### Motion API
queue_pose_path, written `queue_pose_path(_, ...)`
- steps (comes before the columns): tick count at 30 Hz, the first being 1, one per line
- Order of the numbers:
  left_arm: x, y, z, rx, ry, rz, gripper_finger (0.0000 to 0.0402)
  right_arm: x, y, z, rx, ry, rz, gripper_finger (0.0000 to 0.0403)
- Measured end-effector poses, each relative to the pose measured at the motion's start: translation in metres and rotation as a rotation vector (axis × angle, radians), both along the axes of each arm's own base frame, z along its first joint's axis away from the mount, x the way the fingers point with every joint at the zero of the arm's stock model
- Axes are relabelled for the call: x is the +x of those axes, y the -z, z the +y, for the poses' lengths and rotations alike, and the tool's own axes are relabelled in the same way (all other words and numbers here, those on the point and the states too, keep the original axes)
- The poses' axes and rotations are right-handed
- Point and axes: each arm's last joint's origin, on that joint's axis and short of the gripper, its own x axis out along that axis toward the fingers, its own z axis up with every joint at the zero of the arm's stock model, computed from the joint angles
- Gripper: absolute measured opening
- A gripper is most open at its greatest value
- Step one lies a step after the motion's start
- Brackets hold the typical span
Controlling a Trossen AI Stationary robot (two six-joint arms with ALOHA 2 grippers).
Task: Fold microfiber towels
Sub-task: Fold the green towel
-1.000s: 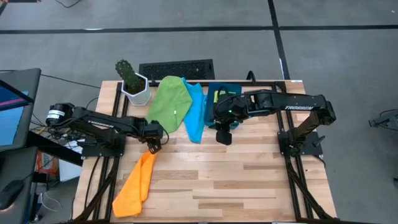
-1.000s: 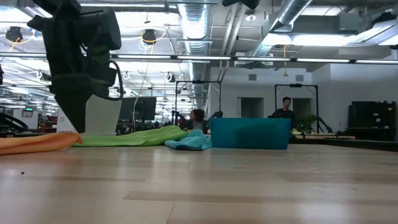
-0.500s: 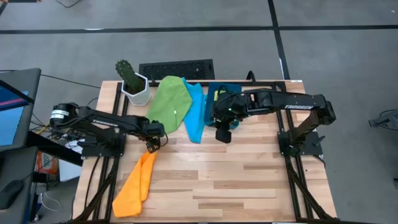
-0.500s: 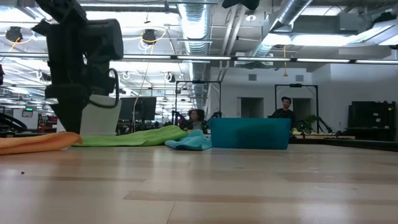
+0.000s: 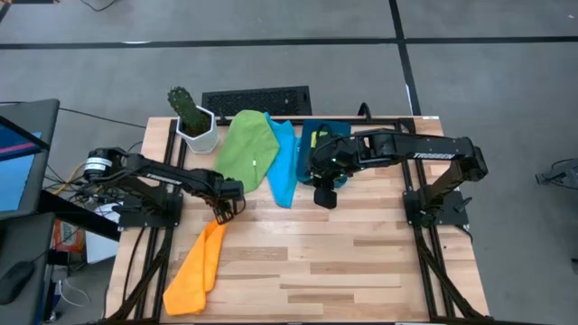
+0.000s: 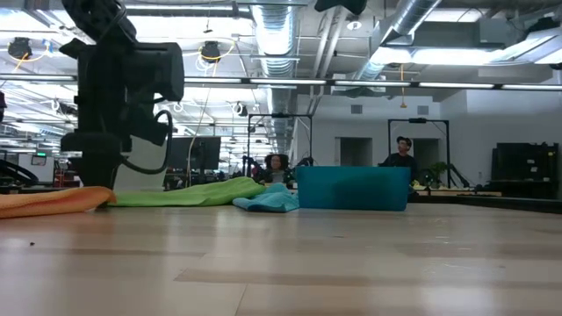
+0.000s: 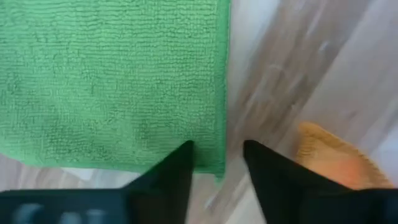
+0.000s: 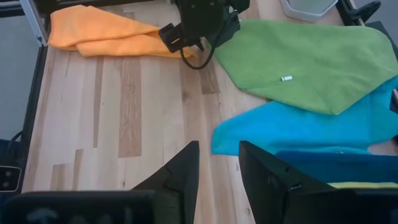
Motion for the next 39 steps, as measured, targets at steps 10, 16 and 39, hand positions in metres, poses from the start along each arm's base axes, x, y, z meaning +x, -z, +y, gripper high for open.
queue_pose_path(10, 0.007, -0.016, -0.007, -0.066, 0.017, -0.037, 0.0004, 0.019, 0.019, -0.004, -0.041, -0.035, 0.043, 0.0135)
queue_pose_path(16, 0.021, -0.058, -0.017, -0.067, 0.048, -0.104, 0.0002, 0.038, 0.039, -0.01, -0.019, -0.085, 0.072, 0.0133)
queue_pose_path(39, 0.007, -0.092, -0.126, -0.252, 0.331, -0.122, 0.0, 0.123, 0.132, -0.024, 0.096, -0.298, -0.013, 0.0133)
